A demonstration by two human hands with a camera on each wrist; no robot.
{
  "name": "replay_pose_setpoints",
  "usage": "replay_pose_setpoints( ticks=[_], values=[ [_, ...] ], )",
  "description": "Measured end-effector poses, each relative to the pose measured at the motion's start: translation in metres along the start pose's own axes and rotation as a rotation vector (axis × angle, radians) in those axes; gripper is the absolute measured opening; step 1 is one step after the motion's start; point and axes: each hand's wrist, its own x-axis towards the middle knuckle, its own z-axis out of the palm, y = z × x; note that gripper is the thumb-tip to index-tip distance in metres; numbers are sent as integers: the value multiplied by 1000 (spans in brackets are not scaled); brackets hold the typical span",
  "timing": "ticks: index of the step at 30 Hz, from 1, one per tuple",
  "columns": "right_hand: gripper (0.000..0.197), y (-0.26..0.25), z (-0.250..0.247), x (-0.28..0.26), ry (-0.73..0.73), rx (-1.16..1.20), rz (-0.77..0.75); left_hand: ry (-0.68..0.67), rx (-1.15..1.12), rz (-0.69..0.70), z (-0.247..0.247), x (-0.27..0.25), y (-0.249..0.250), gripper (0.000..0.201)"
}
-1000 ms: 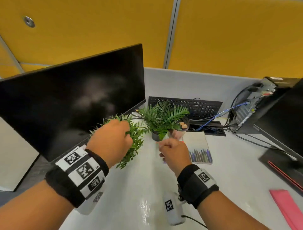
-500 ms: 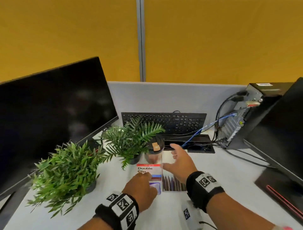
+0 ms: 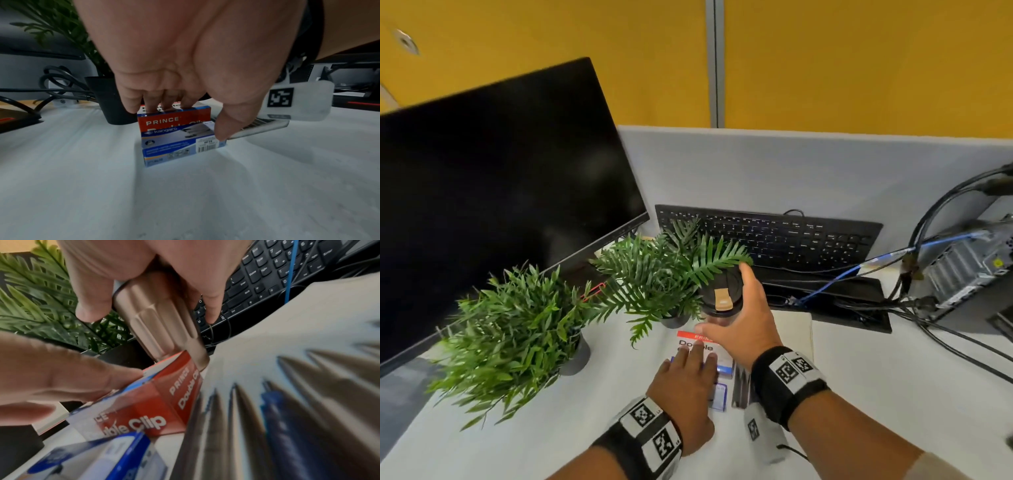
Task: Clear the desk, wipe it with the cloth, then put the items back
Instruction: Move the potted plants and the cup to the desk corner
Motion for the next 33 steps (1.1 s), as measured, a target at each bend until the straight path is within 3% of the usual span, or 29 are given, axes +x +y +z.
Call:
replay_pose_setpoints(
  ticks=[7,17,24,31,33],
  values=[
    [92,2,0,11,109,-177,-126,-49,-14,-42,-3,5,5,91],
    [93,-28,-50,-30,320,-38,-200,-40,-70,-20,-3,2,0,90],
    [98,-72,-40,-90,188,-130,-206,278,-479,-42,-22,-50,-18,70],
    [99,-122,59,-172,-38,-72,-279,495,-930,113,14,-148,-87,81],
    [97,-136,98,-192,-96,-81,-295,532,-983,95,35,-176,-117,87]
  ],
)
